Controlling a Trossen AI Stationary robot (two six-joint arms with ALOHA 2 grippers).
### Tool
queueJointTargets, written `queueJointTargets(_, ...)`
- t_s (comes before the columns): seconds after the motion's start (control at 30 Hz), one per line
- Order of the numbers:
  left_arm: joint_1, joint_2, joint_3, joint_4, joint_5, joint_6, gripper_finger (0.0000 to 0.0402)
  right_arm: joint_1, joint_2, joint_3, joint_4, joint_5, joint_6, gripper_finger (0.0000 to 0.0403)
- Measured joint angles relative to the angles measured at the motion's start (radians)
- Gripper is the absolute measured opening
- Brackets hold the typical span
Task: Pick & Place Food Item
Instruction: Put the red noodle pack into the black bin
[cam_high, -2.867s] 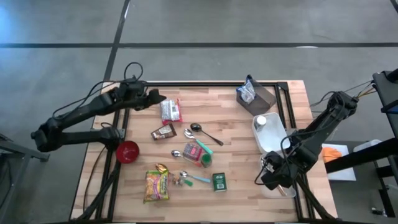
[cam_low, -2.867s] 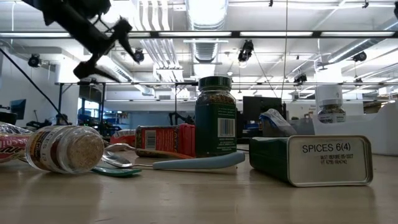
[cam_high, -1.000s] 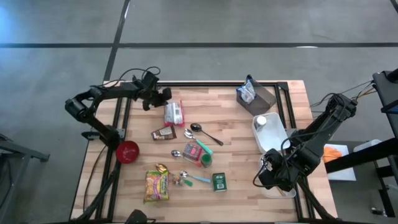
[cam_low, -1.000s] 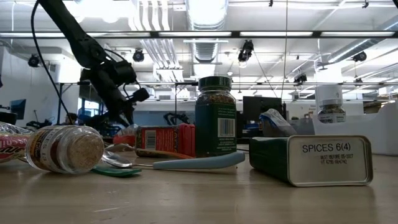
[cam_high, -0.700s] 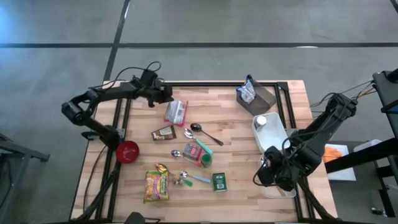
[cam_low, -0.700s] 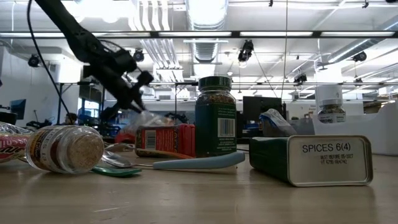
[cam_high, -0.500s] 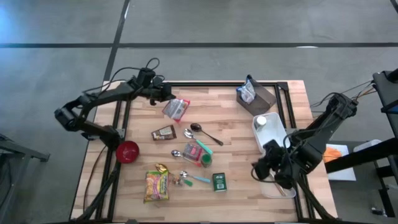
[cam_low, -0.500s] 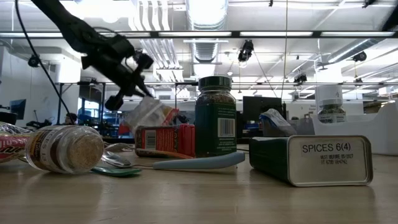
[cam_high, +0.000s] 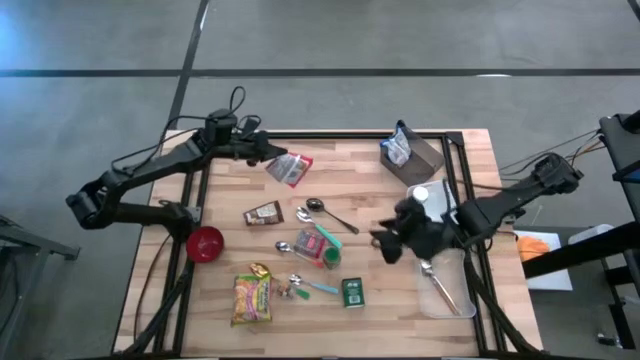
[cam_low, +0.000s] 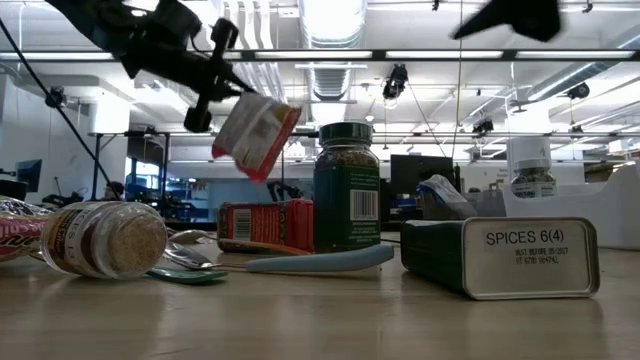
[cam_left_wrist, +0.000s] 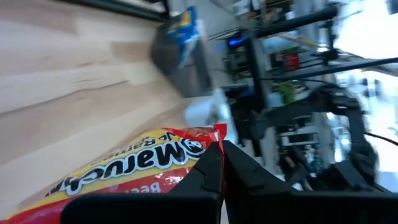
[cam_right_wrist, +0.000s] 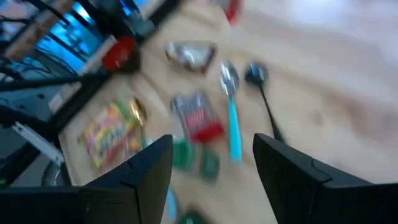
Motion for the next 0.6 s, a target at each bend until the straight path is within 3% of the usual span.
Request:
queueJointTargets(0.2,-0.029,-0.052,0.016,0.018,0.003,-0.021,0.0,-0.153,0.0,0.0,0.232,-0.005,-0.329,0.022)
queueJointTargets(0.33,-0.058,-0.063,0.033,0.022,0.004,-0.021,0.0,-0.257,0.005,-0.001,0.334,-0.084,-0.446,0.0231)
queueJointTargets(0.5,-0.102,-0.062,0.056,0.046,0.004,-0.024,0.0,-0.379,0.046,-0.002,0.435,-0.249,-0.464,0.0294)
queueJointTargets(0.6,-0.117,-0.063,0.074,0.049,0.005,-0.025,0.0,-0.429,0.085,-0.002,0.478,-0.278,-0.464,0.034)
